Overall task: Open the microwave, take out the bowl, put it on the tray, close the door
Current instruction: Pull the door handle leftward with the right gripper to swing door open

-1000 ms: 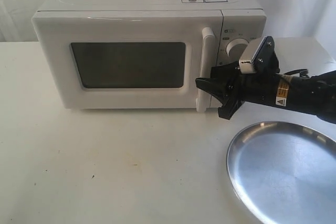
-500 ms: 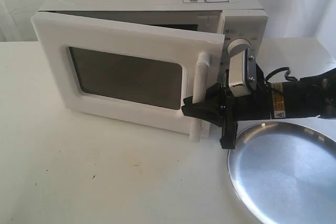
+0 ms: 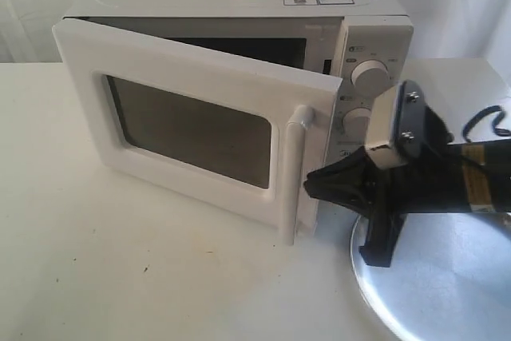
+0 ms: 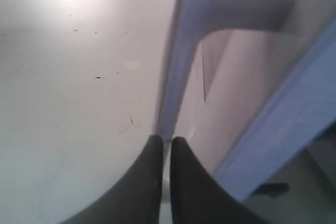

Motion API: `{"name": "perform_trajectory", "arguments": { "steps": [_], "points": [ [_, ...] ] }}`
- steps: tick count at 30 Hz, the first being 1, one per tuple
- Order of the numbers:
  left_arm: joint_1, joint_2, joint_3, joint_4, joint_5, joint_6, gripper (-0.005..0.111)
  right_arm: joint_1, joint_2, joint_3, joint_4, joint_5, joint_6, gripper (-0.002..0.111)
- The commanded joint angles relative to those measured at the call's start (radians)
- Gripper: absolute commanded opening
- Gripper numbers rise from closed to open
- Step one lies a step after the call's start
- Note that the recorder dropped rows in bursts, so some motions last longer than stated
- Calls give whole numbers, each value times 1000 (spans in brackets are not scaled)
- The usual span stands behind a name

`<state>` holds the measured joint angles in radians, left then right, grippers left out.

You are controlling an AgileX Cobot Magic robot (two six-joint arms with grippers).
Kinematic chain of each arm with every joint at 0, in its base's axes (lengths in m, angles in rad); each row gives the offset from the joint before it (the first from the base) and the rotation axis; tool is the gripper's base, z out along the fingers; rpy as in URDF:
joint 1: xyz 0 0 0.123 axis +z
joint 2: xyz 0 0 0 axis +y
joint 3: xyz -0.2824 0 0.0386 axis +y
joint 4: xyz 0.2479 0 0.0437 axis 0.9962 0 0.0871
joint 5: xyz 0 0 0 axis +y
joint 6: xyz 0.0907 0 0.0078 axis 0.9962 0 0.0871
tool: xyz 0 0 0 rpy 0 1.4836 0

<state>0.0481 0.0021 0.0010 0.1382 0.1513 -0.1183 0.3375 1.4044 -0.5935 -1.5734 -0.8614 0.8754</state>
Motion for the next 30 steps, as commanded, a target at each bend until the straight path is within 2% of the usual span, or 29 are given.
{"name": "perform_trajectory", "arguments": {
  "steps": [1,4,5,7,10,11,14,16,18,20,22,23,27,30],
  "points": [
    [-1,-2,-1,-3,-1,-7,0,-12,-149,37,-69,-13,150,10],
    [-1,-2,-1,-3,-1,-7,0,-12,-241,37,-110,-21,284,29],
    [-1,-2,-1,-3,-1,-7,0,-12,-271,37,-110,-10,316,31],
    [-1,-2,-1,-3,-1,-7,0,-12,-315,37,-143,63,359,26],
    [-1,-2,-1,-3,-1,-7,0,-12,-358,43,-163,284,492,4],
    [-1,-2,-1,-3,-1,-7,0,-12,-362,45,-156,364,526,0],
    [-1,-2,-1,-3,-1,-7,0,-10,-341,47,-90,527,502,0],
    [-1,-2,-1,-3,-1,-7,0,-10,-305,43,83,543,343,0],
    [-1,-2,-1,-3,-1,-7,0,-10,-267,39,287,490,110,0],
    [-1,-2,-1,-3,-1,-7,0,-10,-203,36,490,318,-157,0],
    [-1,-2,-1,-3,-1,-7,0,-10,-134,34,608,107,-305,0],
    [-1,-2,-1,-3,-1,-7,0,-10,-108,32,632,39,-319,0],
    [-1,-2,-1,-3,-1,-7,0,-10,-24,8,595,8,-322,0],
    [-1,-2,-1,-3,-1,-7,0,-10,3,8,396,-45,-251,0]
  ]
}}
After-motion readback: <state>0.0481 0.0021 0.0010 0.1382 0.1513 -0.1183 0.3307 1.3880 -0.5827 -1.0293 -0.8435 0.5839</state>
